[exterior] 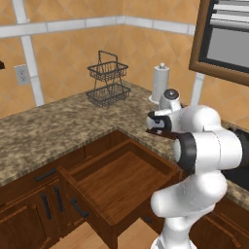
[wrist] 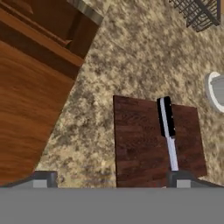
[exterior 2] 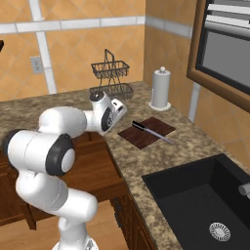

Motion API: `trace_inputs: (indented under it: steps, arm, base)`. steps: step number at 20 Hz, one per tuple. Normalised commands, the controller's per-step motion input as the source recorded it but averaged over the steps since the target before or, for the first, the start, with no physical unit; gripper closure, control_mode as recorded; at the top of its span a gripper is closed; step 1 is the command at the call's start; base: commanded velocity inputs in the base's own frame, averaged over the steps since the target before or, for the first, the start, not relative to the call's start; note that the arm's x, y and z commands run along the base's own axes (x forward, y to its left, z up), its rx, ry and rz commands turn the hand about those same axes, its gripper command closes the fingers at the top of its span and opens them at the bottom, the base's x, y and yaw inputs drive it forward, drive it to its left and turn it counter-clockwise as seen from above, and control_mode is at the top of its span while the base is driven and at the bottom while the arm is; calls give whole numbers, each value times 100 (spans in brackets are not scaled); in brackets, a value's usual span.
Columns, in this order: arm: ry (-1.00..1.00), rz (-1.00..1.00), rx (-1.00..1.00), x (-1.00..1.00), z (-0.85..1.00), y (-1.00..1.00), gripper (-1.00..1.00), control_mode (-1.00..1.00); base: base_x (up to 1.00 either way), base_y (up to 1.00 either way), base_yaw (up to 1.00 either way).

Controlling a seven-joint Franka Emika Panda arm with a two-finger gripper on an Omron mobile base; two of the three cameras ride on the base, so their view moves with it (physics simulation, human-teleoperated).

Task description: Pick up the knife from the drawer and place it on the cutting board. Then place the meat from the plate to the cutting board.

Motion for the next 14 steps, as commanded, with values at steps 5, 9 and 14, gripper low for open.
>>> trace_inputs:
  steps: [5, 9, 14]
  arm:
    - [16, -40, 15, -98, 88, 0, -100, -100]
    - [9, -45, 27, -95, 62, 0, -100, -100]
    - [0, -40, 31, -100, 34, 4, -100, -100]
  base:
    - [0, 0, 0]
    - [0, 0, 0]
    - [0, 0, 0]
